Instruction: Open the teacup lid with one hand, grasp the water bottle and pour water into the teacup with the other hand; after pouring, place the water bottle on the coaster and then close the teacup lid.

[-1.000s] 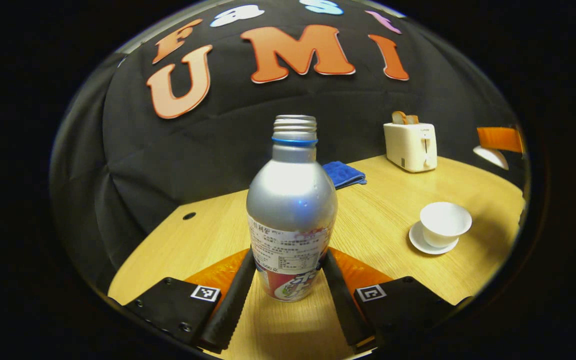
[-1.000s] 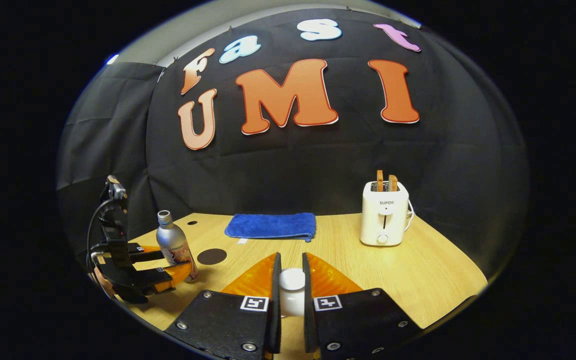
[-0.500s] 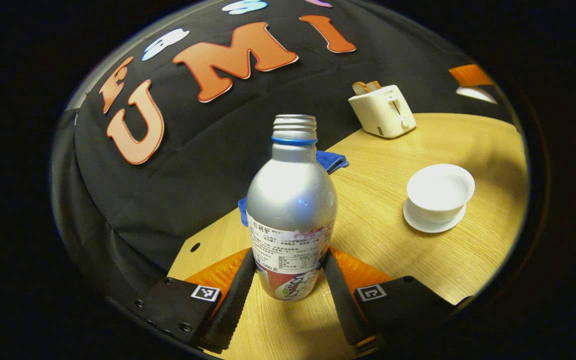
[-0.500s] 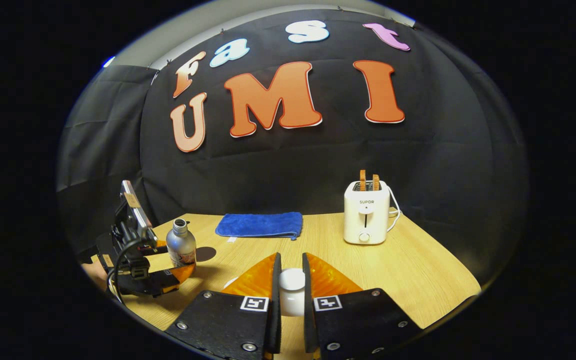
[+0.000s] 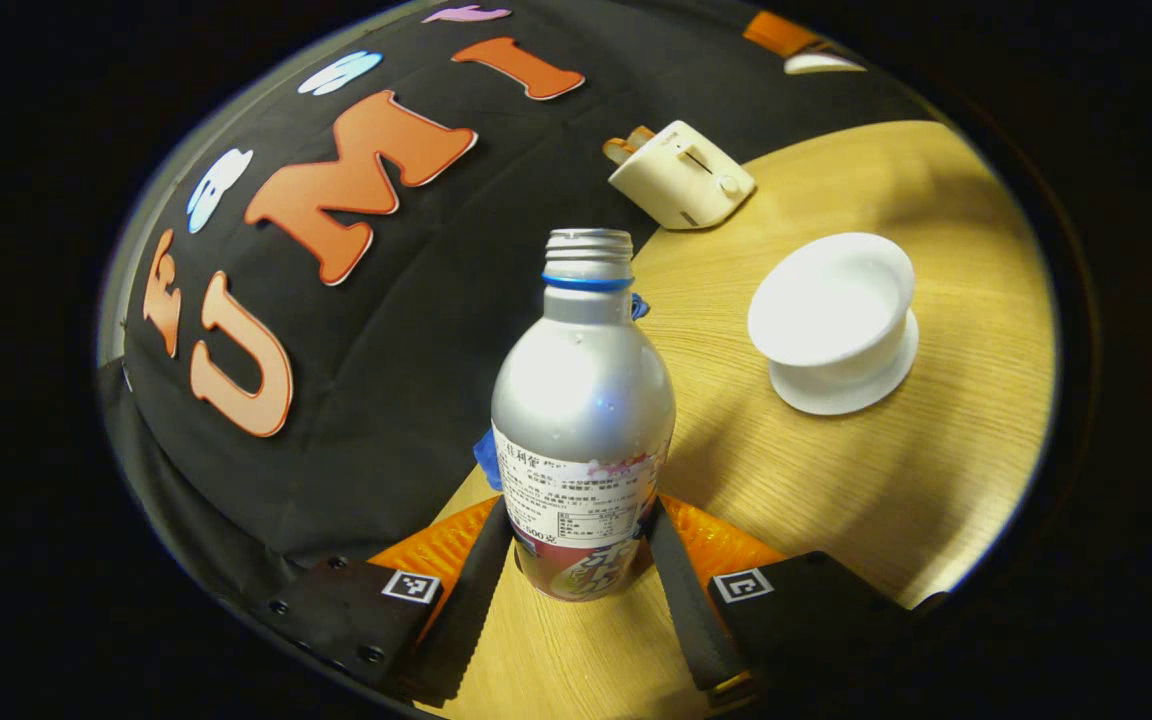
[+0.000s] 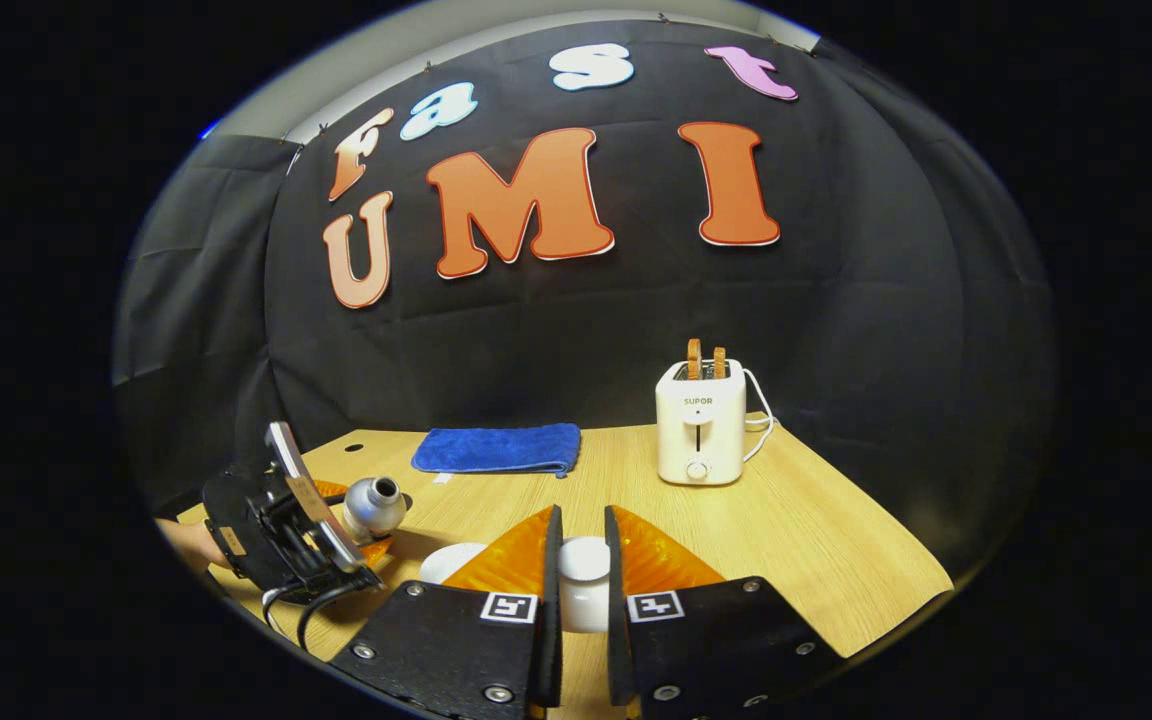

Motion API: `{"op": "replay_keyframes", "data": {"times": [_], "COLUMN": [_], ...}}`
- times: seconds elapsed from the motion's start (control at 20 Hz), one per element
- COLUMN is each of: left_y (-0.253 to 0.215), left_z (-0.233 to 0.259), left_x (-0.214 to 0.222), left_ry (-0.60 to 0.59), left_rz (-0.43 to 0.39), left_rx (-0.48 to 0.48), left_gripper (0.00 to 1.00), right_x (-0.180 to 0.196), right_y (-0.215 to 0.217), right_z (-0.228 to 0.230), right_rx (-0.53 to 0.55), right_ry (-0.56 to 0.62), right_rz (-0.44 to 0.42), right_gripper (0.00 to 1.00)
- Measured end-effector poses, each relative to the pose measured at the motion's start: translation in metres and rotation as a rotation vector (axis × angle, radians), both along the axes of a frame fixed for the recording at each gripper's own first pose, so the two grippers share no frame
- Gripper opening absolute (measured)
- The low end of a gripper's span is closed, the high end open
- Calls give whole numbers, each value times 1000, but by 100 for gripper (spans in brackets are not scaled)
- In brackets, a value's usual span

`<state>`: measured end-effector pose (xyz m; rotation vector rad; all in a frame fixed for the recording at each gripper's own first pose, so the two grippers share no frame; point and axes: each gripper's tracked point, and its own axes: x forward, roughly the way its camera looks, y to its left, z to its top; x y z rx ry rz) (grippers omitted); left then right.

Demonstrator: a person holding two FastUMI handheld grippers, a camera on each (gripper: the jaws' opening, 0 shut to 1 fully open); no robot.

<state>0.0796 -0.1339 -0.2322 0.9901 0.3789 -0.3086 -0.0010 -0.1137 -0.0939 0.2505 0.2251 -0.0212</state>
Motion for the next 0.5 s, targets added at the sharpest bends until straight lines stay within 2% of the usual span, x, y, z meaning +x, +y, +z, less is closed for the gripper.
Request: {"op": "replay_keyframes", "data": {"times": [0.5], "left_y": [-8], "left_z": [15], "left_x": [2], "left_ry": [-135], "left_rz": [-127], "left_rx": [244], "left_gripper": [82], "right_x": [-7], "right_y": [-14], "right_z": [-1], "right_rx": [3], "right_ry": [-5], "right_rz": [-22], "right_gripper": [18]}}
